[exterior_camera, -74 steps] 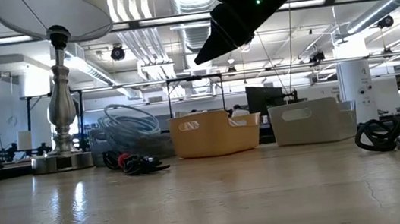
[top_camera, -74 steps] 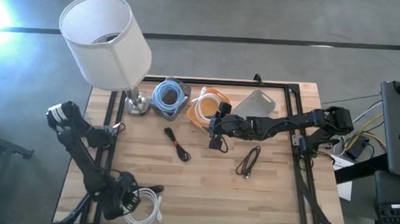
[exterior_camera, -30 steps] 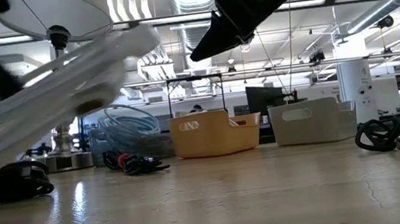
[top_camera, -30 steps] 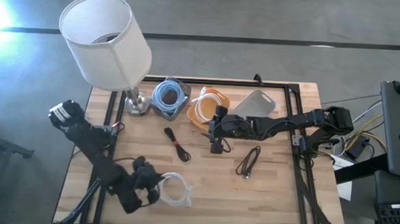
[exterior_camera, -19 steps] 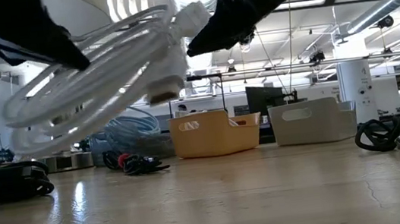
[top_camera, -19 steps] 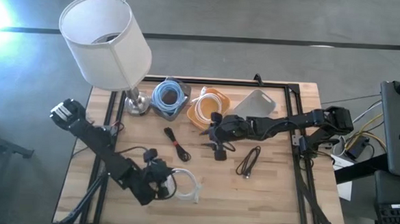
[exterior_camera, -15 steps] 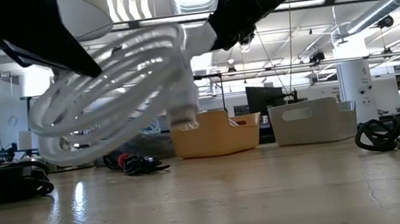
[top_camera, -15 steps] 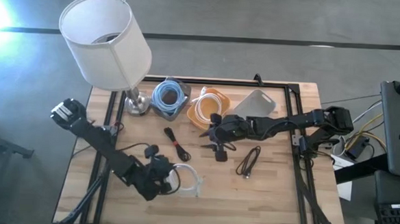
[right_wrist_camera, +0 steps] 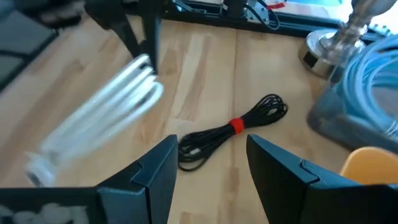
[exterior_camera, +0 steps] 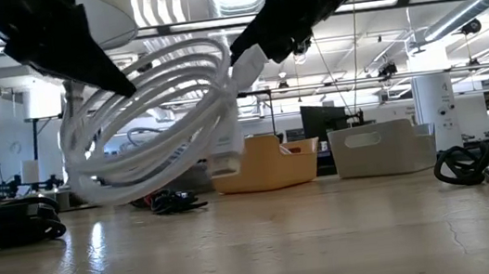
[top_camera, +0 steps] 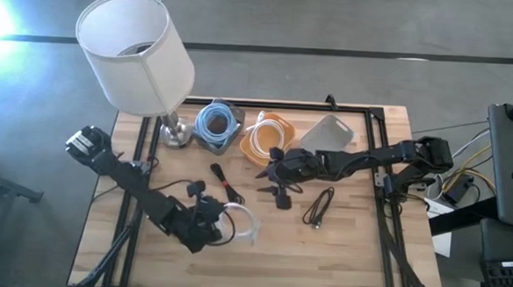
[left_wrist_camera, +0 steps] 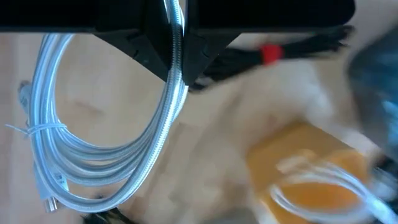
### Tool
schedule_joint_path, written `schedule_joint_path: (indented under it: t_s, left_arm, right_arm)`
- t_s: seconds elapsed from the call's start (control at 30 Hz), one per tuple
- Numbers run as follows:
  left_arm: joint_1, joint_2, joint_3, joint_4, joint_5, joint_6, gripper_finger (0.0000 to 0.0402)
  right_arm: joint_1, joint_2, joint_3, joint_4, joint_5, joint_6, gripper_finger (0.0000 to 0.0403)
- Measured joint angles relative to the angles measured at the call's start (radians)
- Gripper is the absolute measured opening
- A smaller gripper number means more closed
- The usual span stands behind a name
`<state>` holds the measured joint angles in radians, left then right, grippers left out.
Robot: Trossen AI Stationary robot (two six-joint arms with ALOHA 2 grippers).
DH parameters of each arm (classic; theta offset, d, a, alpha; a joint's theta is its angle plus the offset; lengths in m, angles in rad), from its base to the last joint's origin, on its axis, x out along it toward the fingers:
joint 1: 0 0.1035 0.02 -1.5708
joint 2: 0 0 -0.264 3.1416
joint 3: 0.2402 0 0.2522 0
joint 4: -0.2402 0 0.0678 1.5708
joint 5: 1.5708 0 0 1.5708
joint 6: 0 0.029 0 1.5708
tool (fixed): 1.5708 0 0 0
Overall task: Pick & Place USB Port
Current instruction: Put the white HDMI cable into the yellow bin
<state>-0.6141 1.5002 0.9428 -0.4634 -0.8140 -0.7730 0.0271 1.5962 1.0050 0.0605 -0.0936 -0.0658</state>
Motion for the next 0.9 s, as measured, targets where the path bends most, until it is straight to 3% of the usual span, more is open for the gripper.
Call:
schedule_joint_path:
  t_s: [0.23, 0.9]
  left_arm:
    - [0.033, -0.001, 0.0, 0.012, -0.178, 0.124, 0.0025]
    - [0.114, -0.001, -0.006, 0.004, -0.234, 0.254, 0.0025]
  right_arm:
    - [0.003, 0.032, -0.001, 0.032, -0.02, 0.126, 0.0187]
    - [0.008, 0.042, 0.0, 0.14, -0.02, 0.171, 0.0187]
